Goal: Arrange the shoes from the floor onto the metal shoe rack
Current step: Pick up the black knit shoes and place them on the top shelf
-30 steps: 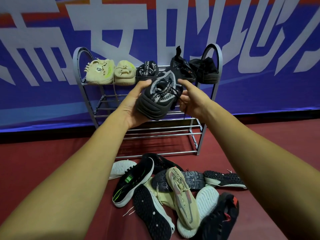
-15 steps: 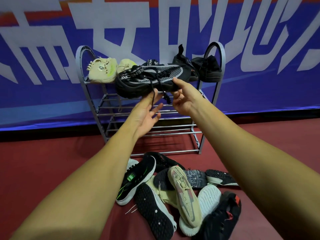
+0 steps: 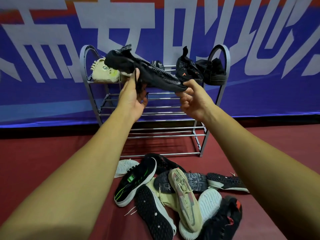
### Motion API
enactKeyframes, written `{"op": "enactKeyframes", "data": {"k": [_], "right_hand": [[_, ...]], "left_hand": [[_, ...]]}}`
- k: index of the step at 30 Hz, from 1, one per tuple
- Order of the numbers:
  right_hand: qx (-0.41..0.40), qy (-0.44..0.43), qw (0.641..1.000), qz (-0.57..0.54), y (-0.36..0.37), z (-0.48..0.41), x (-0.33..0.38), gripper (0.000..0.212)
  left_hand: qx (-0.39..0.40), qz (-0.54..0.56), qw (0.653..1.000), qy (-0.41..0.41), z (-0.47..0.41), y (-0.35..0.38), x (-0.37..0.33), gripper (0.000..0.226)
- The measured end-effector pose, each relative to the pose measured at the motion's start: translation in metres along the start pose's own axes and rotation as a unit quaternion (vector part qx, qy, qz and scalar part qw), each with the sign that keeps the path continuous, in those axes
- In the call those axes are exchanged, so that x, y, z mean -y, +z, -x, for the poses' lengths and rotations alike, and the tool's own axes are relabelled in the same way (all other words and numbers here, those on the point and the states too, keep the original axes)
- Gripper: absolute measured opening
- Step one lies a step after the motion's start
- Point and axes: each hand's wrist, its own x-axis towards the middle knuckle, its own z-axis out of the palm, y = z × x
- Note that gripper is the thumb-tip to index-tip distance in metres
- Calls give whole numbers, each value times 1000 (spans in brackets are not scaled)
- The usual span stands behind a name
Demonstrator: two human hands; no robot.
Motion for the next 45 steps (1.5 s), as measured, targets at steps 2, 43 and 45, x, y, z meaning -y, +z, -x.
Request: {"op": "enactKeyframes", "data": {"k": [2,43,45], "right_hand": [[24,2,999,-38,-4,1,0,18],[-109,-184,973,86,8,-57,-6,25],[-110,-193,972,77,12,-58,-8,28]], "left_hand": [[28,-7,1000,-8,4,7,1,42],[30,-92,994,-43,-41,67,45,14],[24,-63,997,-44,-43,66,48,15]]}}
